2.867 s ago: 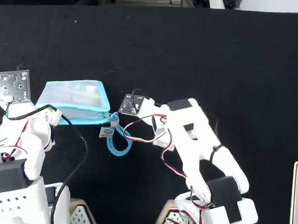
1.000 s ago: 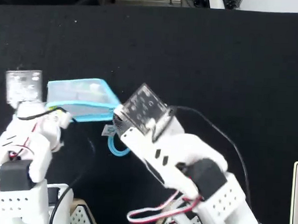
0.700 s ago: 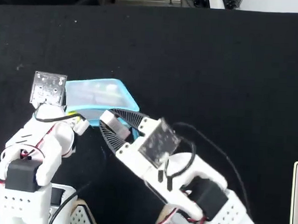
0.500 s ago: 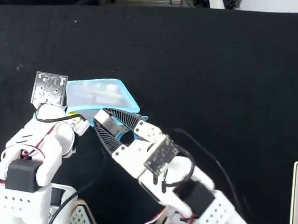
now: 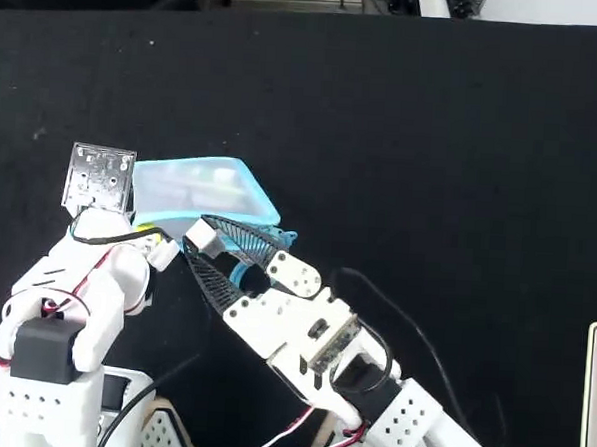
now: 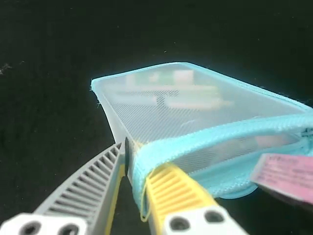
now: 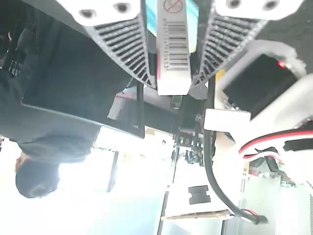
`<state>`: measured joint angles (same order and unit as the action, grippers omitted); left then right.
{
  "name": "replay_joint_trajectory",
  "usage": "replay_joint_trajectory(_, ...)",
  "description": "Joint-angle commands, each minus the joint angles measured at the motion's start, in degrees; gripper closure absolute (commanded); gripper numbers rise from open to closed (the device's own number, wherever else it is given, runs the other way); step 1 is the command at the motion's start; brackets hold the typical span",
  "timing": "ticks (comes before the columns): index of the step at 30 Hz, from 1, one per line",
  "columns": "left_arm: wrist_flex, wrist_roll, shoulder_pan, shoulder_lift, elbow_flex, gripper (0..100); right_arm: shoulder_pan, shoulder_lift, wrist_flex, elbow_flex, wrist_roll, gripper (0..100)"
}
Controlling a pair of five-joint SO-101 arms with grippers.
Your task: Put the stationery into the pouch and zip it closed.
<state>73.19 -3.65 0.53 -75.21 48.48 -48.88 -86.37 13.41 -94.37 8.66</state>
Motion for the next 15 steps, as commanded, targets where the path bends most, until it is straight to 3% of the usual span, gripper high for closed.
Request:
replay_joint_trajectory(1, 0.3, 0.8, -1.0, -0.4, -3.0, 97, 0.0, -1.1, 2.9, 0.5, 0.0, 98.8)
replay_joint_trajectory(15, 0.4, 0.8, -1.5, -0.4, -3.6, 97, 4.0, -0.4, 3.1, 0.0, 0.1, 98.8)
